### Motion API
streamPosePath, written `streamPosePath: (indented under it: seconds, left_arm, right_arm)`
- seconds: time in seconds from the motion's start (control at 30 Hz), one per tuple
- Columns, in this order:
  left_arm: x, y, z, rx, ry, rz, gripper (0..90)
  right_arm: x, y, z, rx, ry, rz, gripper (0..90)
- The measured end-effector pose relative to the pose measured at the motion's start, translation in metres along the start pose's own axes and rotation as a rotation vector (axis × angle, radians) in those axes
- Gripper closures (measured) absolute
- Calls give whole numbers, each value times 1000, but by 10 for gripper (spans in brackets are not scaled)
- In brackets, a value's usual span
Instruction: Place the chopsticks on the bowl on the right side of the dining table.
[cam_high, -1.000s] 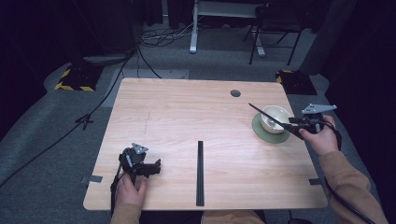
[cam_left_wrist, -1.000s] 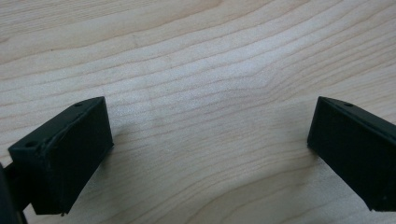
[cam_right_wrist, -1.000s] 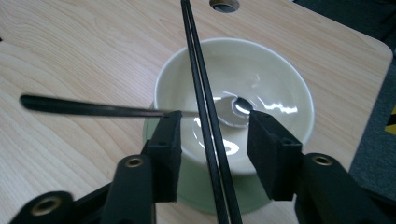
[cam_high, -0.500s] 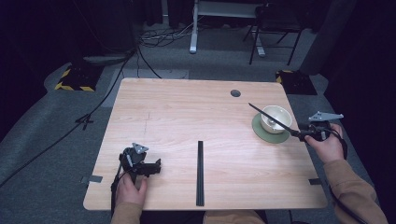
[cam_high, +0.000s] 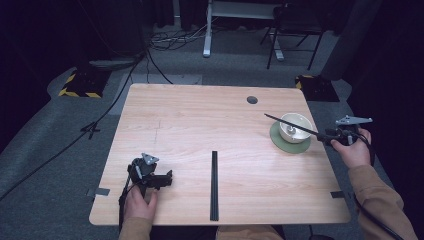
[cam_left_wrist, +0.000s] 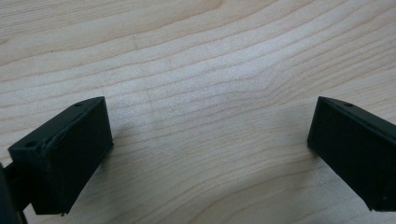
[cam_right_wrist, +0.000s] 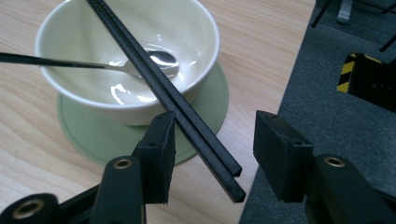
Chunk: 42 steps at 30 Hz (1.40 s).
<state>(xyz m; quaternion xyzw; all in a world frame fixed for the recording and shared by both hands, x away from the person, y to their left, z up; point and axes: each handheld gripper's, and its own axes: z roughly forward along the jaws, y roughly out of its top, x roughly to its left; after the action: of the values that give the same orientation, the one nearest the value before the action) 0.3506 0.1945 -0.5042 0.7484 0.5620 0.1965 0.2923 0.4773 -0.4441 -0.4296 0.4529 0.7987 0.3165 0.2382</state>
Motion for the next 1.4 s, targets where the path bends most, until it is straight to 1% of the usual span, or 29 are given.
streamPosePath:
  seconds: [0.1, 0.13, 0.17, 0.2, 0.23, 0.27, 0.37, 0.5, 0.53, 0.6, 0.63, 0.67, 0.7, 0.73, 0.77, 0.8, 0.87, 0.9, 0.97, 1.07, 1.17, 1.3, 1.33, 1.37, 1.4]
  left_arm:
    - [0, 0, 0, 0, 0, 0, 2]
    - [0, 0, 0, 0, 1, 0, 2]
    - [0, 0, 0, -1, 0, -2, 1]
    - [0, 0, 0, -1, 0, -2, 1]
    - [0, 0, 0, -1, 1, 0, 1]
    - [0, 0, 0, -1, 0, -2, 2]
    - [0, 0, 0, -1, 0, -2, 2]
    - [0, 0, 0, -2, 2, 0, 2]
    - [0, 0, 0, -1, 0, 0, 2]
    - [0, 0, 0, -1, 1, 1, 2]
    - [0, 0, 0, -1, 0, 0, 2]
    - [0, 0, 0, -1, 1, 1, 2]
    - [0, 0, 0, 0, 0, 1, 2]
    - [0, 0, 0, 0, 0, 1, 2]
    - [0, 0, 0, 0, 0, 1, 2]
    - [0, 0, 0, -1, 0, -1, 2]
    - [0, 0, 0, 0, 0, 1, 2]
    - [0, 0, 0, 0, 0, 1, 2]
    - [0, 0, 0, -1, 0, -2, 2]
    - [0, 0, 0, 0, 0, 1, 2]
    - [0, 0, 0, -1, 0, 1, 2]
    - [0, 0, 0, -1, 0, -2, 2]
    - [0, 0, 0, -1, 0, -1, 2]
    - [0, 0, 0, -1, -1, -2, 2]
    - [0, 0, 0, -1, 0, -2, 2]
  right_arm:
    - [-4, 3, 1, 8, -13, -1, 495]
    - [-4, 4, 1, 8, -10, 5, 494]
    - [-1, 10, 0, -12, 11, 5, 493]
    - [-1, 10, 0, -12, 11, 5, 493]
    - [2, 14, -1, -28, 25, 5, 492]
    - [5, 18, -1, -40, 35, -7, 492]
    - [16, 34, 2, -62, 38, -35, 493]
    - [24, 52, 14, -62, 37, -52, 495]
    - [26, 55, 17, -58, 38, -47, 495]
    - [29, 62, 25, -60, 30, -55, 490]
    - [32, 68, 34, -60, 22, -42, 480]
    - [32, 68, 34, -60, 22, -42, 480]
    - [34, 73, 42, -55, 12, -40, 477]
    - [34, 73, 42, -55, 12, -40, 477]
    - [34, 76, 50, -47, 1, -46, 472]
    - [34, 76, 50, -47, 1, -46, 472]
    - [37, 78, 56, -34, -1, -36, 471]
    - [39, 79, 62, -16, -3, -42, 469]
    - [40, 79, 64, -14, -3, -45, 468]
    - [42, 78, 67, -4, 11, -54, 464]
    - [44, 76, 67, 2, 25, -53, 460]
    - [48, 74, 64, 8, 57, -77, 449]
    - [51, 72, 63, 19, 76, -87, 448]
    - [51, 72, 63, 19, 76, -87, 448]
    - [52, 71, 62, 16, 80, -101, 448]
